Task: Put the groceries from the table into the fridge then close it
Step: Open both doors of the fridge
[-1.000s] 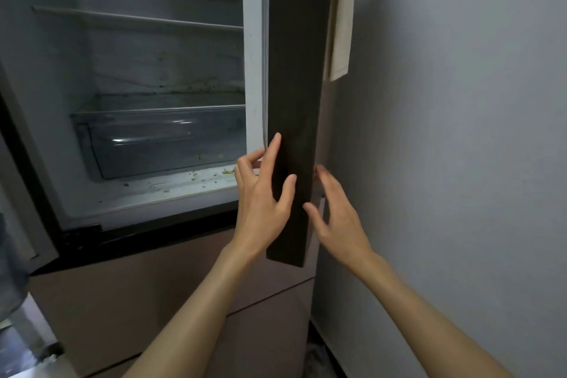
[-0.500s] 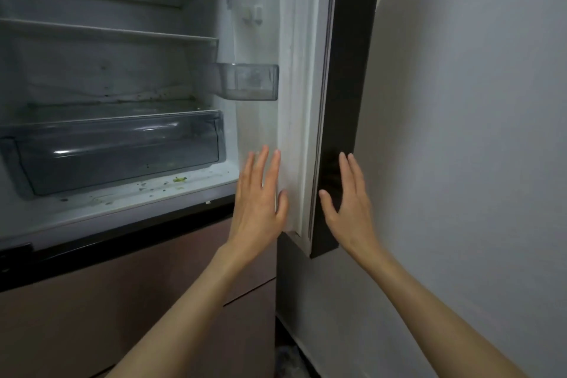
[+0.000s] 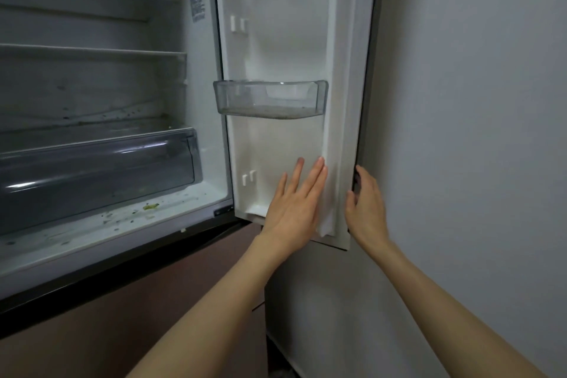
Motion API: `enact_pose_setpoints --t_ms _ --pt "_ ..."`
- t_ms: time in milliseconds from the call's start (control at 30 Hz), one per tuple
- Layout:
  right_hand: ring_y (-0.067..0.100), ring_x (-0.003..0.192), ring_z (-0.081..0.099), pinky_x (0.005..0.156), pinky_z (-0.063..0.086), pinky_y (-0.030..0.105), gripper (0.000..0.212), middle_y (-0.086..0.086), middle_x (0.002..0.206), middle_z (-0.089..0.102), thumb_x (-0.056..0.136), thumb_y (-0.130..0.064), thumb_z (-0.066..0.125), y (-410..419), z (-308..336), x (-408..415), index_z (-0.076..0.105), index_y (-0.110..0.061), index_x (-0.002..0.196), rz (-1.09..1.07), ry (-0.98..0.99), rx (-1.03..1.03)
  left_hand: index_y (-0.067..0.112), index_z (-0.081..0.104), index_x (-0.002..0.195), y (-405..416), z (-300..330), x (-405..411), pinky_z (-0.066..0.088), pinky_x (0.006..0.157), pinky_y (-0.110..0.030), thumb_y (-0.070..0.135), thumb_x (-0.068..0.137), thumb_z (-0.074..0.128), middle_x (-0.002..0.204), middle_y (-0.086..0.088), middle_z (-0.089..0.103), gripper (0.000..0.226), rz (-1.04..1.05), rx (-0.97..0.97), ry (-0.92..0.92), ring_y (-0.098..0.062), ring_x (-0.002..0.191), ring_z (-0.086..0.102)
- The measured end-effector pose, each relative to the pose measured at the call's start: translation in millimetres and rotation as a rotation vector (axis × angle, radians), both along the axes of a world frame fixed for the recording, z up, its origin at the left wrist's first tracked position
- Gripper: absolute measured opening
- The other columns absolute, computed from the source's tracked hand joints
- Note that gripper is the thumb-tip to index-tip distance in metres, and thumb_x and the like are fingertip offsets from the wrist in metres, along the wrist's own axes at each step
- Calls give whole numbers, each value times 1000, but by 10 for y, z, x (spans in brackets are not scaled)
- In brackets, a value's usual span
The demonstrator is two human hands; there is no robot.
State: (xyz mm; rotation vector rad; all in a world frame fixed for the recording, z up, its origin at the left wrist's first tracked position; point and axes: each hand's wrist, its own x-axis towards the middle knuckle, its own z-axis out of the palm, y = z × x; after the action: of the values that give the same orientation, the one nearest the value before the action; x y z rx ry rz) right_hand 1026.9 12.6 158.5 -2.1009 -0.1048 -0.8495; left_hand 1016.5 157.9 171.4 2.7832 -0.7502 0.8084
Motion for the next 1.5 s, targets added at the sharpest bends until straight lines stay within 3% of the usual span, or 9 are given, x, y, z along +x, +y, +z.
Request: enact_pose_setpoints --t_ms 167,267,467,533,633,833,1200,1333,1500 --pt "20 138 30 114 26 39 55 8 150 32 92 -9 38 -135 -44 191 27 -9 145 62 74 -59 16 -7 149 -207 61 208 0 117 -45 13 95 41 155 5 -21 72 -7 49 39 -25 143 -19" --pt "17 143 17 116 15 28 56 4 156 16 98 -17 37 -173 21 231 14 -10 149 97 166 -64 16 -7 149 -290 84 322 0 117 -45 14 96 37 155 5 -21 69 -3 70 60 -25 143 -19" --pt "15 144 12 115 12 28 55 1 158 8 101 -28 30 -278 96 315 7 -14 149 152 249 -82 18 -4 149 -324 157 483 1 118 -45 13 97 31 156 4 -18 63 -7 99 95 -26 143 -17" --pt "14 145 8 115 10 28 57 2 158 6 100 -32 32 -285 90 309 7 -14 149 106 240 -177 18 -3 149 -269 170 500 0 118 -46 16 98 32 156 1 -19 62 11 73 89 -26 143 -19" --pt "20 144 11 117 14 41 64 5 157 10 96 -44 37 -206 46 205 12 -17 149 -67 175 -407 20 0 149 -105 107 418 -4 117 -44 21 98 36 156 -4 -20 63 16 -8 31 -25 142 -21" --pt "31 132 40 106 32 52 66 15 143 42 87 -53 34 406 -84 48 41 -13 138 -1 -12 -638 29 -1 148 665 -181 156 -15 113 -39 31 97 39 151 2 -23 65 127 -62 -33 -20 139 -25" --pt "22 144 13 114 6 35 66 4 157 13 93 -44 46 2245 -211 248 14 -25 148 368 -48 -635 27 1 149 2657 -288 -79 -8 115 -43 34 99 34 157 -5 -15 60 521 -178 52 -25 142 -21" --pt "16 144 12 114 12 31 66 0 157 12 94 -44 45 2678 -198 390 12 -27 148 468 -3 -534 26 13 149 3075 -363 -80 0 116 -41 32 97 40 158 -5 -5 58 512 -422 87 -23 144 -12" --pt "14 135 32 110 27 29 58 -1 149 32 94 -38 48 3115 -88 745 26 -21 145 663 311 144 26 24 146 3394 -213 85 21 112 -33 30 97 45 154 1 20 53 445 -1132 165 -15 141 20"
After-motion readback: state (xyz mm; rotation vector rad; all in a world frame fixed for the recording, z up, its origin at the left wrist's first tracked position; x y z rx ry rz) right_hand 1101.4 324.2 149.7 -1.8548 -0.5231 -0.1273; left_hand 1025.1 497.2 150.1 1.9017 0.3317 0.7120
